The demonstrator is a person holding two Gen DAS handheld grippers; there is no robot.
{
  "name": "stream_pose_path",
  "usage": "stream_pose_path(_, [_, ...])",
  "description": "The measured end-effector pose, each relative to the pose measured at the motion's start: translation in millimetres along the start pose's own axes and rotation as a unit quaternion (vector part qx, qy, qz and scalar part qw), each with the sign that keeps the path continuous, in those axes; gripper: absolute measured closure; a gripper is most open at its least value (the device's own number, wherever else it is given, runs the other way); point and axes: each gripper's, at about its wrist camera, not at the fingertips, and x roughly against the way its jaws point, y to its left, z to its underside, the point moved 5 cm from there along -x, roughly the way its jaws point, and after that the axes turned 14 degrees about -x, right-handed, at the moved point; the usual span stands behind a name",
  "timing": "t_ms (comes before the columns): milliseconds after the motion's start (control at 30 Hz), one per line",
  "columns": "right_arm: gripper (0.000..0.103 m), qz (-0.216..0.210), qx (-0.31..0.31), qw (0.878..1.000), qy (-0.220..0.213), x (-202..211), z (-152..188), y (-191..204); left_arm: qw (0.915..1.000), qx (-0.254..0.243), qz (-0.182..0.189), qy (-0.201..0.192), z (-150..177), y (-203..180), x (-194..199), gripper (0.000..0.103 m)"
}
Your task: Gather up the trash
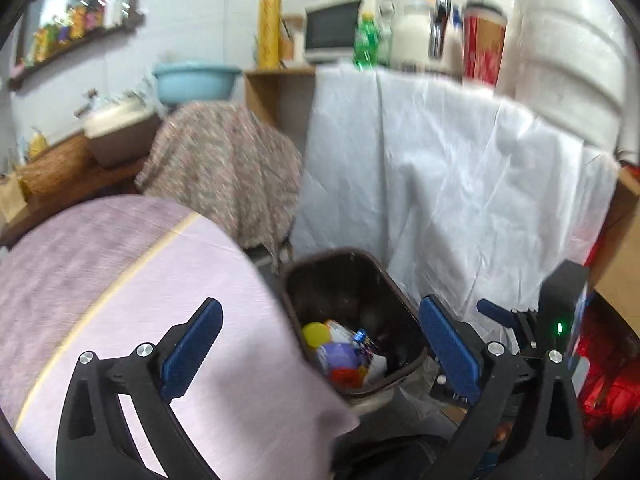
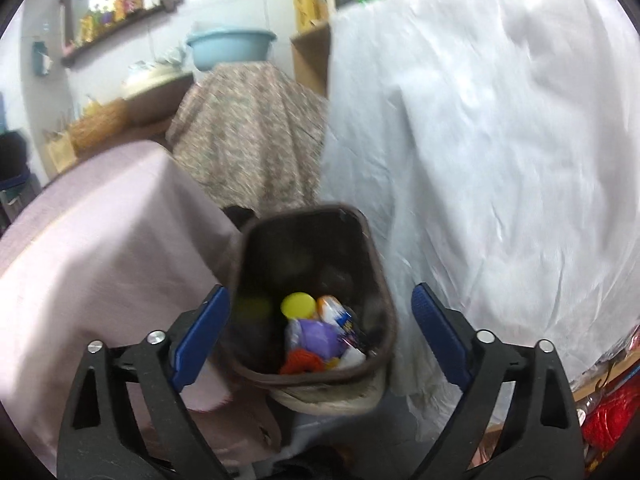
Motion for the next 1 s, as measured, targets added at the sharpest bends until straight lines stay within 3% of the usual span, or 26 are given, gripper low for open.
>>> stream_pose_path(100, [0.007,-0.029,0.021,0.999,-0.025,22.4,-7.1,34.4,0.9994,0.007,-0.019,-0.028,15.5,16.0,42.2,0.006])
stream_pose_path(400, [0.006,-0.131,0.088,0.985,-0.075,92.8,6.8,134.0,0.9902,0.044,-0.122,-0.052,87.8,69.8,133.0,0.005])
stream_pose_path(633, [0.006,-0.183,0.123,0.971,-0.091,141.5,37.6,189.9,0.9643,0.098,-0.24,-0.055,132.8,110.3,192.4,0.006])
stream_pose_path(800, [0.006,-0.214,0.122,0.965,-0.093,170.7,64.2,214.5,0.939,0.128,-0.315,-0.053,162.4,124.3,232.4,0.006])
stream_pose_path(1000, [0.006,-0.233,0.13,0.958,-0.107,206.2,95.4,229.7,0.9264,0.146,-0.341,-0.066,181.0,123.7,266.0,0.006])
